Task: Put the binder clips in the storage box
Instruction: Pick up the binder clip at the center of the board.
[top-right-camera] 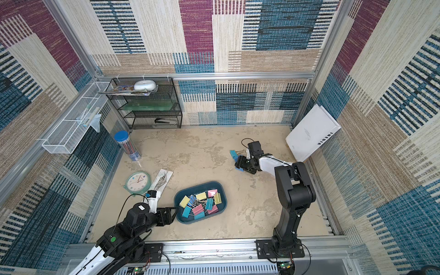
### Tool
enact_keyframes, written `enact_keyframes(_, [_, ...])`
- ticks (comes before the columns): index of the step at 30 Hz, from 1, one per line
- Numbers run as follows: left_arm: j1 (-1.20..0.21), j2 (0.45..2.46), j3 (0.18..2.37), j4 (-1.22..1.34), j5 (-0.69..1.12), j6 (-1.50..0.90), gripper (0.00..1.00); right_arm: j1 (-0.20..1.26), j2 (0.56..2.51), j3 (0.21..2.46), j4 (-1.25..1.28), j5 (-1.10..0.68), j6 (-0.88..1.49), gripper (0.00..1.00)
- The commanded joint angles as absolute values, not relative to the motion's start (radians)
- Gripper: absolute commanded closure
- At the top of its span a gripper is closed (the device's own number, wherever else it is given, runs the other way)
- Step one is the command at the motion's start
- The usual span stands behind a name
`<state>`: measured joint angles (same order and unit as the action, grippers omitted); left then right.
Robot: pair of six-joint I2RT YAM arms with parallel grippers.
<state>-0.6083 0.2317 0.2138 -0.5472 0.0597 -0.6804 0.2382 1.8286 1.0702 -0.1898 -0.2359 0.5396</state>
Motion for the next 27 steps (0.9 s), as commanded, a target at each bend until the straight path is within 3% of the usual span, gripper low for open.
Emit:
enact_keyframes(1, [-0.607, 0.23, 0.209, -0.549, 0.071, -0.677, 0.08, 0.249, 1.844, 1.069, -0.266, -0.179, 0.514, 0.28])
enact_keyframes(20, [-0.607, 0.229, 0.21, -0.545, 0.084, -0.674, 0.08, 0.366, 1.952, 1.193, -0.463, 0.074, 0.561, 0.23])
enact_keyframes(27, [-0.607, 0.226, 0.207, -0.539, 0.093, -0.671, 0.08, 0.386, 1.984, 1.196, -0.482, 0.136, 0.58, 0.29])
